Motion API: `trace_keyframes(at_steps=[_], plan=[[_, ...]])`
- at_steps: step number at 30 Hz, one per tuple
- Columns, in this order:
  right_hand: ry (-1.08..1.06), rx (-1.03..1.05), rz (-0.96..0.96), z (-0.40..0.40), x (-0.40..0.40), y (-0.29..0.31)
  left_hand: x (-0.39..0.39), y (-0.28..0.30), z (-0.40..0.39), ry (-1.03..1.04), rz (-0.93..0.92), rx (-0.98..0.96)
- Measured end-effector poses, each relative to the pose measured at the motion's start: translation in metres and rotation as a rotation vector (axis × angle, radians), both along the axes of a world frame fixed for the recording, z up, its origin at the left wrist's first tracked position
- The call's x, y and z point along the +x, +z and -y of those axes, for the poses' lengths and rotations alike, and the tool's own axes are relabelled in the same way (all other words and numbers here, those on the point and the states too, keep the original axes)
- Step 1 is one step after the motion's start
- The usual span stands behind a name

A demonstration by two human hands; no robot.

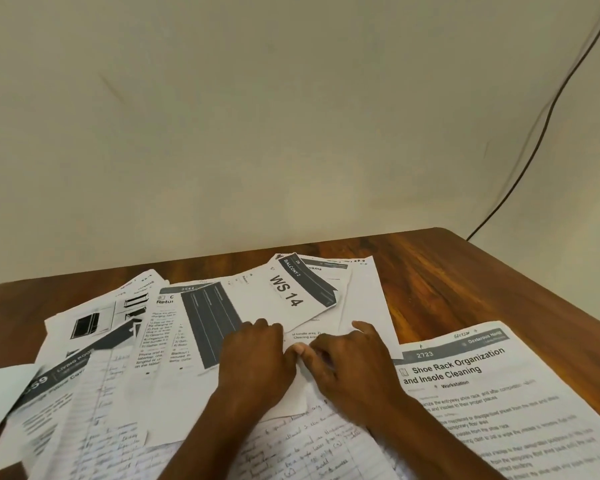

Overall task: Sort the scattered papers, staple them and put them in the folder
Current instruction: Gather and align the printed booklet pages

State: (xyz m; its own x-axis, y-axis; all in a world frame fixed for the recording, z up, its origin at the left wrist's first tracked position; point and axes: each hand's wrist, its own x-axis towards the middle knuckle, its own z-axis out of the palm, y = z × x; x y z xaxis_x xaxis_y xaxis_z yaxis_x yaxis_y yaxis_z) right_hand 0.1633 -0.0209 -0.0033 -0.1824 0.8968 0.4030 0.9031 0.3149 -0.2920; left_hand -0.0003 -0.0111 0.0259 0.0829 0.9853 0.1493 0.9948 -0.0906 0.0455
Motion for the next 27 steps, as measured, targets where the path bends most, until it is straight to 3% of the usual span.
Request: trace_keyframes(at_steps=[4,10,15,21,24,27], plan=[[0.058,0.047,0.015,-0.010,0.011,-0.003,0.016,0.015,0.010,-0.028,-0.029,-0.025],[0.047,0.121,-0.143,-0.019,0.020,-0.014,0.025,0.016,0.016,-0.082,-0.031,-0.075],[0.016,-0.167,0.003,-0.016,0.028,-0.015,0.023,0.018,0.016,-0.101,0.069,-0.068],[0.040,-0.234,0.041,-0.015,0.031,-0.014,0.023,0.008,0.019,-0.156,0.000,-0.134],[0.046,-0.279,-0.004,-0.014,0.032,-0.009,0.019,0.002,0.016,-0.179,0.001,-0.190],[0.056,-0.331,-0.179,-0.017,0.042,-0.007,0.012,-0.001,0.009,-0.163,0.035,-0.214]])
